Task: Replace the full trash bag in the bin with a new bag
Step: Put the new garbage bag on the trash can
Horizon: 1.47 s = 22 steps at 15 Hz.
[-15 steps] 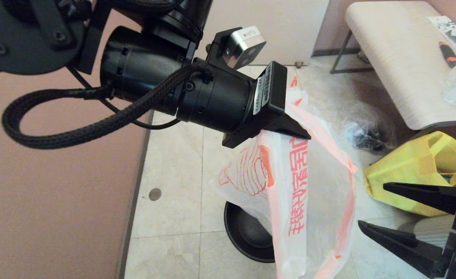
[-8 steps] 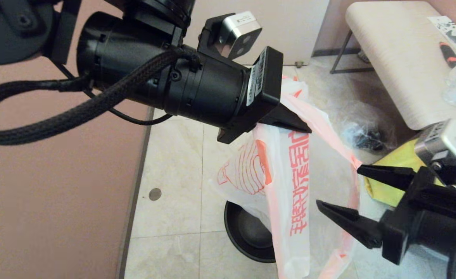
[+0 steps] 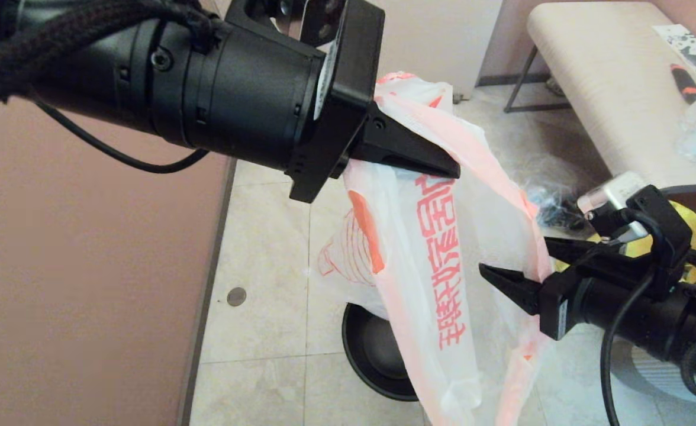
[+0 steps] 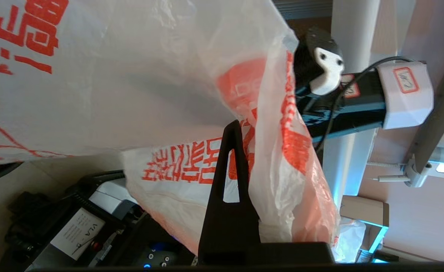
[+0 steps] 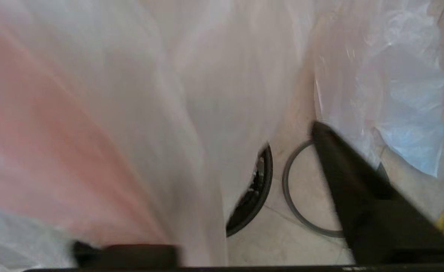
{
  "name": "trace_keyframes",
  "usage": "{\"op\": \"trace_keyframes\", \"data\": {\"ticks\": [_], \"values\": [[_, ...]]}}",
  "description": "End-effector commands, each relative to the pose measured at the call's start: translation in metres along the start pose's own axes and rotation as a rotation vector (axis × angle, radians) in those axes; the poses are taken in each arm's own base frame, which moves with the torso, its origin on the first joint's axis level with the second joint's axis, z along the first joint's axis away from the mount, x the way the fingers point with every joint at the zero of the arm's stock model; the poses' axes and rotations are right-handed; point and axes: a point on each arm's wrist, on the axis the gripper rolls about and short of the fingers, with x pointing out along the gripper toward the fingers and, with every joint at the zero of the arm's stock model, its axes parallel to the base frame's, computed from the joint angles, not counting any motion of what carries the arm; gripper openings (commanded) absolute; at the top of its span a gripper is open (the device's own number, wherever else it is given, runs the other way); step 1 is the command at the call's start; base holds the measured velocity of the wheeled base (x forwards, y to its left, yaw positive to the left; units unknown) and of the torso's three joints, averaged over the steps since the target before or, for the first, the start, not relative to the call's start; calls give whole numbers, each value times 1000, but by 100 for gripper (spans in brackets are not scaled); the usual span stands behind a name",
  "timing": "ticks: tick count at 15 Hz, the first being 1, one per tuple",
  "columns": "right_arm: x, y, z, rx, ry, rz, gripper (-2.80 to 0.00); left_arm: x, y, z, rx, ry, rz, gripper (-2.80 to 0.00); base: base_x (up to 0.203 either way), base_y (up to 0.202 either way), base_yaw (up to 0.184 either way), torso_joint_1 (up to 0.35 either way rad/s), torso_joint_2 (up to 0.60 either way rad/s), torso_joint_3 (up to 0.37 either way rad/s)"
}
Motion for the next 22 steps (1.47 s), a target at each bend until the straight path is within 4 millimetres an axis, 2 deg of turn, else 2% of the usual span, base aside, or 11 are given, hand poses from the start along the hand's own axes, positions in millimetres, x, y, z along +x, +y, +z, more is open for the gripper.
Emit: {"op": "trace_keyframes", "data": {"ticks": [1, 4, 9, 10, 12, 14, 17, 18, 19, 20, 22], "values": [[6, 1, 0, 5, -9, 4, -280, -4, 0, -1, -6, 2, 1, -280, 0, 0, 0, 0, 0, 0], [4, 1, 7, 104, -37, 30, -280, -2, 2, -3, -19, 21, 14, -280, 0, 0, 0, 0, 0, 0], [2, 3, 7, 148, -26, 49, -280, -2, 2, -3, -18, 19, 19, -280, 0, 0, 0, 0, 0, 0], [1, 3, 7, 162, -29, 48, -280, -4, 1, -4, -15, 20, 17, 0, 0, 0, 0, 0, 0, 0], [-5, 3, 11, 185, -44, 56, -280, -15, -6, -9, -6, 23, 14, 0, 0, 0, 0, 0, 0, 0], [-20, 5, 14, 202, -23, 76, -280, -37, -14, -17, -5, 18, 24, 0, 0, 0, 0, 0, 0, 0], [-52, 4, 19, 215, 10, 128, -280, -81, -25, -32, 21, -100, 101, 0, 0, 0, 0, 0, 0, 0], [-61, 3, 20, 225, 29, 155, -280, -94, -24, -30, 25, -175, 138, 0, 0, 0, 0, 0, 0, 0], [-69, 3, 23, 248, 44, 194, -280, -98, -18, -23, 17, -242, 180, 0, 0, 0, 0, 0, 0, 0], [-72, 2, 27, 257, 42, 208, -280, -93, -3, -16, -10, -270, 234, 0, 0, 0, 0, 0, 0, 0], [-73, 1, 34, 259, 26, 212, -280, -60, 42, -8, -85, -243, 336, 0, 0, 0, 0, 0, 0, 0]]}}
